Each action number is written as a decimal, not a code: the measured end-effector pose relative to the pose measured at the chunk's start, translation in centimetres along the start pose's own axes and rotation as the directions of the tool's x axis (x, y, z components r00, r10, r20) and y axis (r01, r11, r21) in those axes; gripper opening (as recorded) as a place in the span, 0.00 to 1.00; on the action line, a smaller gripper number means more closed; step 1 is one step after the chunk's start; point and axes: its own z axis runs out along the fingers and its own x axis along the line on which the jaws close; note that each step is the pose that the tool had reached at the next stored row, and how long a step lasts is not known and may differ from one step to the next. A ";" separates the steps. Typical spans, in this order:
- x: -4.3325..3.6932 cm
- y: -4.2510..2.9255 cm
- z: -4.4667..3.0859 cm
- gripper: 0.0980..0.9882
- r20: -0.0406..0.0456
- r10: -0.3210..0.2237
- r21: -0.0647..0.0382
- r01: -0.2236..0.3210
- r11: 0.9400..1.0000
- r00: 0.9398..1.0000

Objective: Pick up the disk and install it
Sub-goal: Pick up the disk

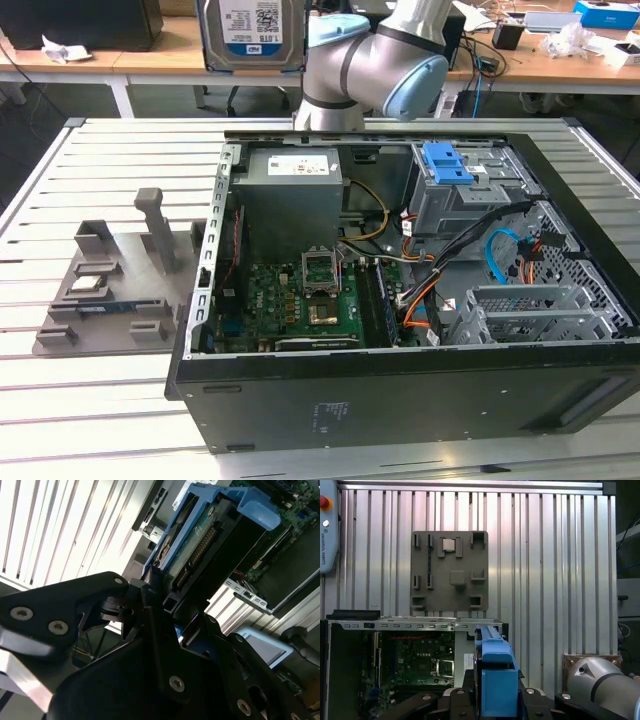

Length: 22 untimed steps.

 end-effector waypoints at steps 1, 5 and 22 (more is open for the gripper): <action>0.00 -0.45 -0.02 0.30 0.000 0.000 0.000 0.000 1.000 1.000; 0.01 -2.99 -0.13 0.30 0.000 0.000 0.000 0.000 1.000 1.000; 0.05 -12.05 -0.53 0.30 0.000 0.000 0.000 0.000 1.000 1.000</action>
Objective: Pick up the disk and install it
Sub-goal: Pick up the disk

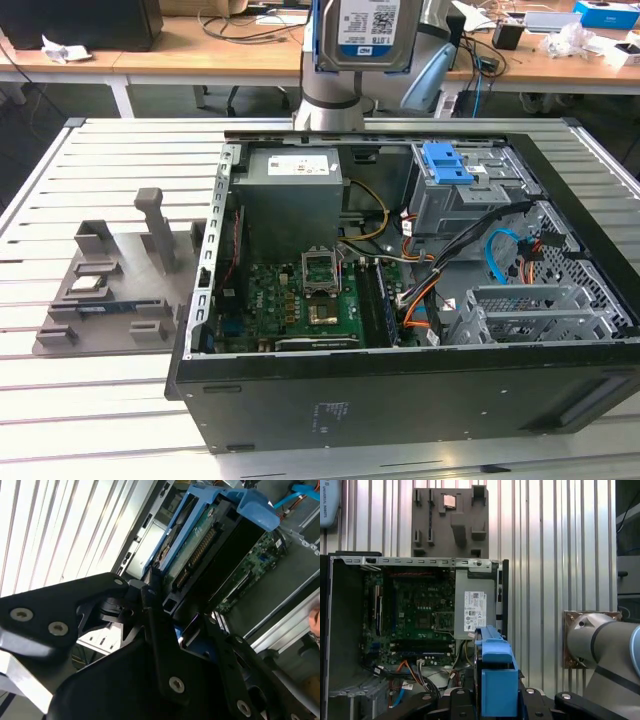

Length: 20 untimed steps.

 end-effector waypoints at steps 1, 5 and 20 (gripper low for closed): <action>0.00 -0.37 -0.01 0.30 0.000 0.000 0.000 0.000 1.000 1.000; 0.00 -1.92 -0.08 0.30 0.000 0.000 0.000 0.000 1.000 1.000; 3.60 -5.38 -0.29 0.30 -0.002 0.000 0.000 0.000 1.000 1.000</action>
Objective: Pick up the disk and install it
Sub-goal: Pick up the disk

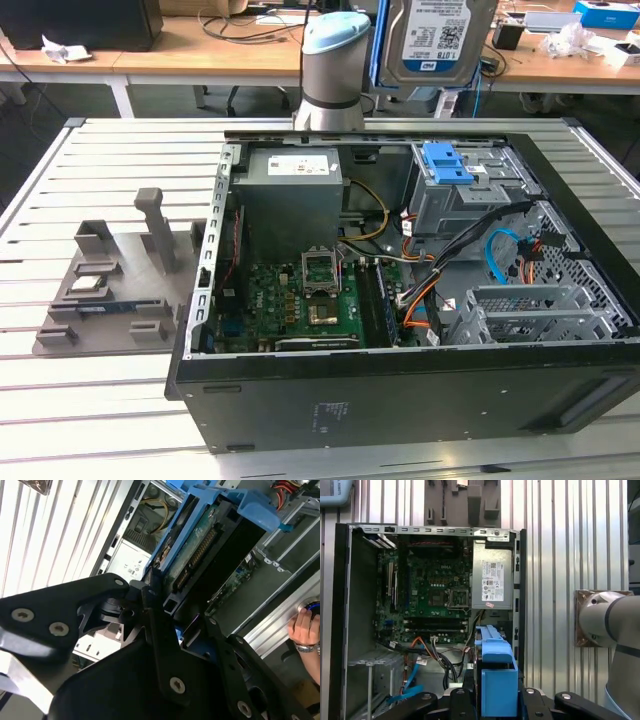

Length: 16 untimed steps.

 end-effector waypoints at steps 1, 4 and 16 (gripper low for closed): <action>0.22 0.00 0.00 0.30 0.000 0.000 0.000 0.000 1.000 1.000; 0.70 0.01 0.00 0.30 -0.001 0.000 0.000 0.000 1.000 1.000; 2.45 0.01 -0.01 0.30 -0.001 0.000 0.000 0.000 1.000 1.000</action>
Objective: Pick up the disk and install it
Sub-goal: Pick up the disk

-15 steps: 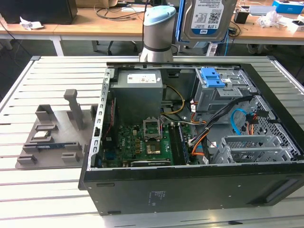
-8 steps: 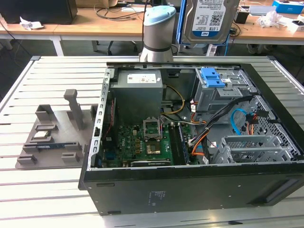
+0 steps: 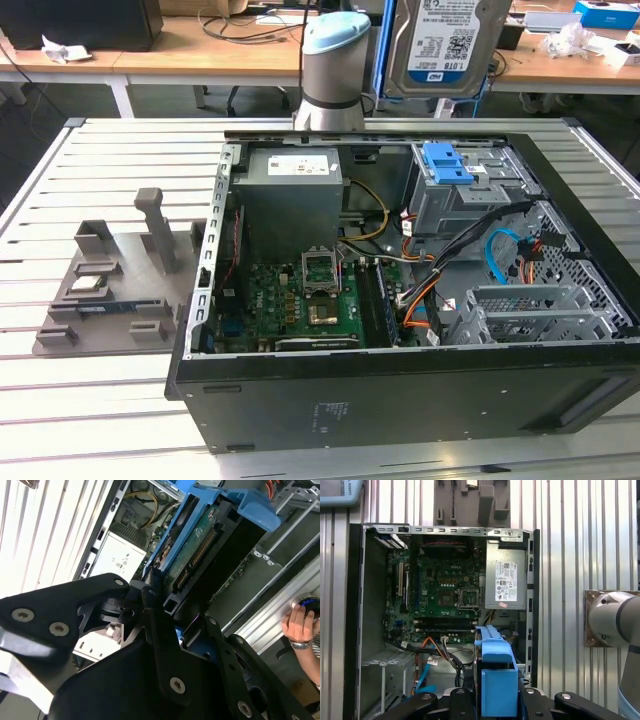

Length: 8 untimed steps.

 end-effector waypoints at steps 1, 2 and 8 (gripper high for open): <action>0.14 0.00 0.00 0.30 0.000 0.000 0.000 0.000 1.000 1.000; 0.29 0.00 0.00 0.30 0.000 0.000 0.000 0.000 1.000 1.000; 1.12 0.00 -0.01 0.30 0.000 0.000 0.000 0.000 1.000 1.000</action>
